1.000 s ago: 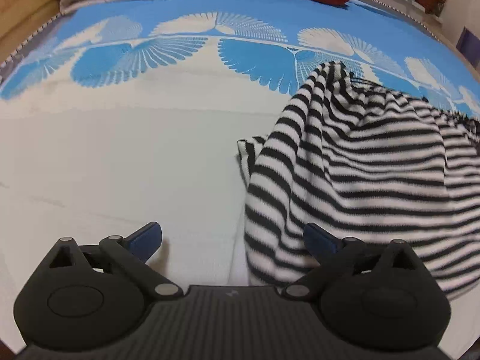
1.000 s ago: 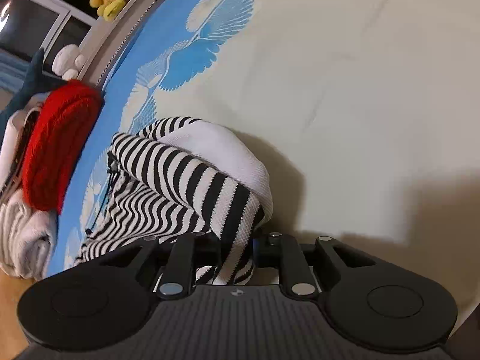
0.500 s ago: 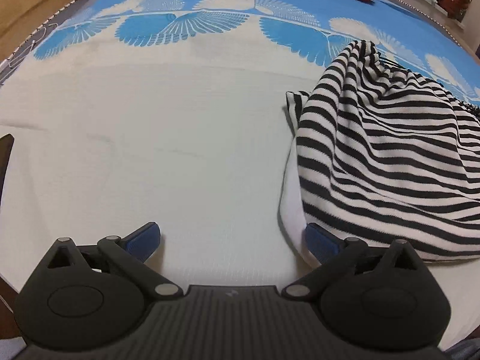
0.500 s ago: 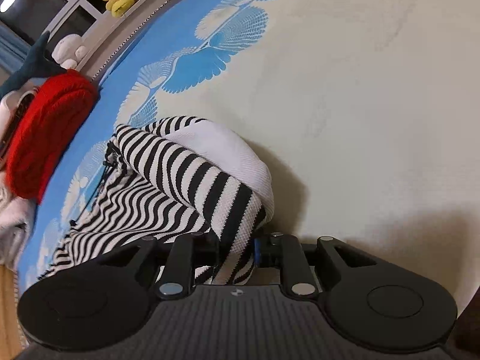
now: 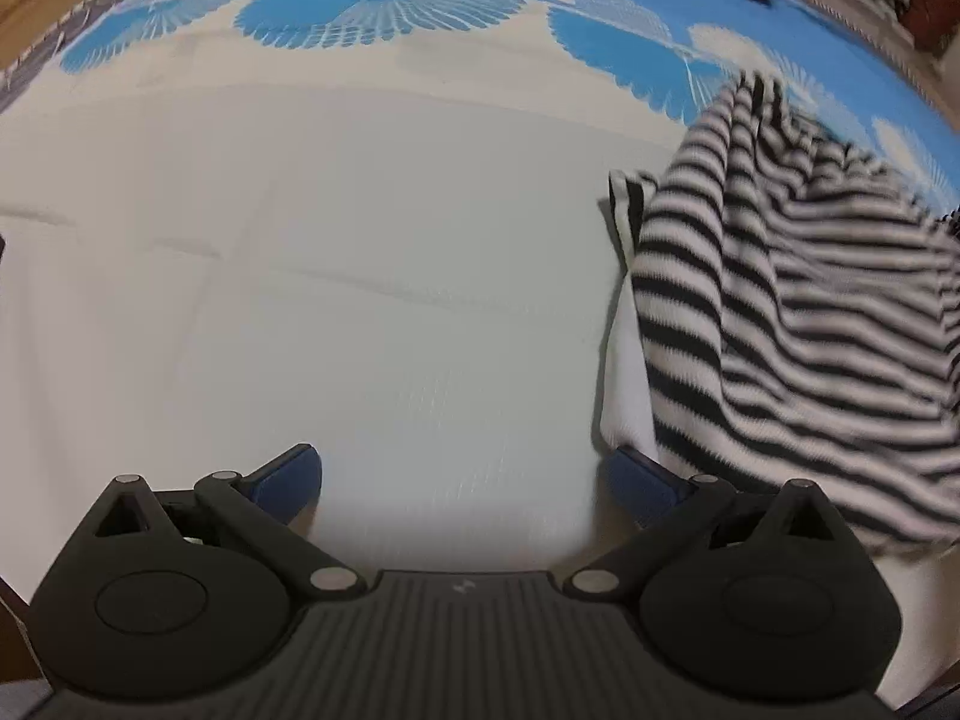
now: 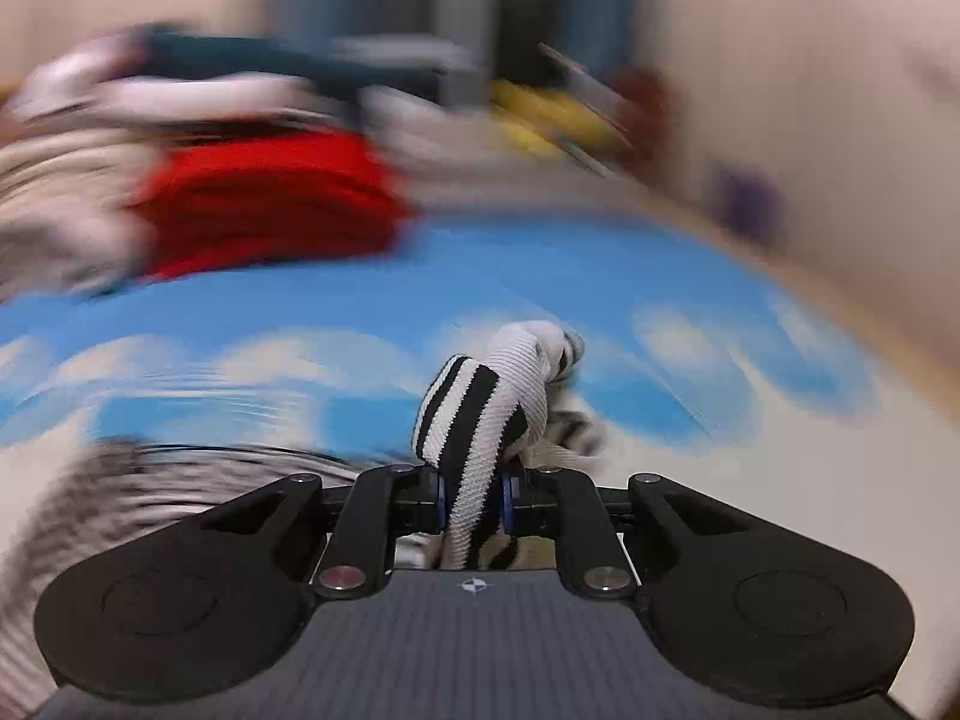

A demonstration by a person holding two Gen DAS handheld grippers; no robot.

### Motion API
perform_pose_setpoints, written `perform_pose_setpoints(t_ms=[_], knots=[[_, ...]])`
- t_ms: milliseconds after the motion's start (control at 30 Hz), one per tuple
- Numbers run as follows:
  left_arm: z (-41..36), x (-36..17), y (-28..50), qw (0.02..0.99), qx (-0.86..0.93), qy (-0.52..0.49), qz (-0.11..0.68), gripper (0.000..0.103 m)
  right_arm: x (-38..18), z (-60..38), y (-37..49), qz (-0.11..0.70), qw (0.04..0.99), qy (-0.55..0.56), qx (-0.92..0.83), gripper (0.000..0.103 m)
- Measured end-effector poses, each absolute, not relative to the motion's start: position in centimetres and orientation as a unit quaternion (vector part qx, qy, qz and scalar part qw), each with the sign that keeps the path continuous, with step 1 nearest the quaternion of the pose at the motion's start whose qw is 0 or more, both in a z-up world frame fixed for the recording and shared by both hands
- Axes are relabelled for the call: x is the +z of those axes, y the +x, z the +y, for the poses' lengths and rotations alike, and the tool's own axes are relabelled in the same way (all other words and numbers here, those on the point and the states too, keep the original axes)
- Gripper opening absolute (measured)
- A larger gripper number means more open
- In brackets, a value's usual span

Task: Fold small clothes

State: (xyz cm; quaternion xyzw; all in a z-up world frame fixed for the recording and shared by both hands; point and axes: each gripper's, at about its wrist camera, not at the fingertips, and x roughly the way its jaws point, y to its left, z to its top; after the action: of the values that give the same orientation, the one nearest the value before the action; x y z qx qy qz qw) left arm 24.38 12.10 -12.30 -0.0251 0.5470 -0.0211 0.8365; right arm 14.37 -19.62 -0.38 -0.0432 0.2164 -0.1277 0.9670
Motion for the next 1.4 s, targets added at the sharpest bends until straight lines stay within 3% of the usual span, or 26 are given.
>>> perform_pose_setpoints(t_ms=[100, 200, 333, 567, 633, 667, 767, 800, 900, 1033, 1133, 1167, 1200, 1233, 1400], knots=[[13.1, -11.7, 24.4, 0.84, -0.007, -0.048, 0.54, 0.103, -2.1, -9.4, 14.4, 0.207, 0.966, -0.156, -0.008, 0.016], [13.7, -11.8, 24.6, 0.836, -0.004, -0.06, 0.545, 0.103, -7.7, -2.1, 13.6, 0.247, 0.936, -0.229, 0.099, 0.016], [13.7, -11.8, 24.3, 0.836, -0.007, -0.06, 0.546, 0.103, -13.4, 0.7, 12.8, 0.289, 0.91, -0.27, 0.125, 0.016], [13.6, -11.2, 24.2, 0.841, -0.01, -0.076, 0.536, 0.103, -9.4, -0.8, 11.0, 0.232, 0.926, -0.253, 0.157, 0.016], [13.8, -11.2, 24.2, 0.843, 0.003, -0.077, 0.533, 0.103, -10.2, -0.6, 11.4, 0.248, 0.921, -0.255, 0.161, 0.018], [14.0, -11.2, 24.2, 0.843, 0.005, -0.083, 0.532, 0.103, -11.2, -0.6, 12.0, 0.272, 0.915, -0.247, 0.166, 0.025], [14.3, -10.8, 24.1, 0.843, 0.0, -0.1, 0.528, 0.103, -12.1, -2.0, 12.3, 0.295, 0.915, -0.155, 0.226, 0.063], [14.3, -10.5, 24.0, 0.848, 0.005, -0.099, 0.521, 0.103, -11.6, -2.7, 12.1, 0.292, 0.918, -0.117, 0.24, 0.067], [14.4, -9.5, 23.7, 0.858, 0.0, -0.104, 0.503, 0.103, -8.5, -5.5, 11.1, 0.285, 0.921, -0.035, 0.263, 0.065], [13.8, -8.4, 22.4, 0.86, -0.036, -0.115, 0.495, 0.103, -4.2, -10.6, 7.7, 0.226, 0.951, -0.035, 0.205, 0.065], [13.1, -8.1, 21.4, 0.855, -0.054, -0.127, 0.5, 0.103, -3.7, -15.0, 7.3, 0.227, 0.964, -0.028, 0.139, 0.062], [13.0, -8.0, 21.1, 0.849, -0.064, -0.146, 0.504, 0.103, -4.2, -16.4, 7.7, 0.237, 0.964, -0.009, 0.124, 0.051], [12.7, -7.8, 20.8, 0.841, -0.078, -0.166, 0.509, 0.103, -5.0, -17.3, 8.3, 0.252, 0.96, 0.014, 0.121, 0.03], [12.5, -7.7, 20.5, 0.836, -0.084, -0.178, 0.512, 0.103, -6.4, -18.0, 9.1, 0.286, 0.951, 0.036, 0.116, 0.021], [11.4, -7.5, 17.5, 0.837, -0.056, -0.206, 0.504, 0.103, -11.8, -15.0, 8.1, 0.41, 0.893, -0.02, 0.187, 0.012]])
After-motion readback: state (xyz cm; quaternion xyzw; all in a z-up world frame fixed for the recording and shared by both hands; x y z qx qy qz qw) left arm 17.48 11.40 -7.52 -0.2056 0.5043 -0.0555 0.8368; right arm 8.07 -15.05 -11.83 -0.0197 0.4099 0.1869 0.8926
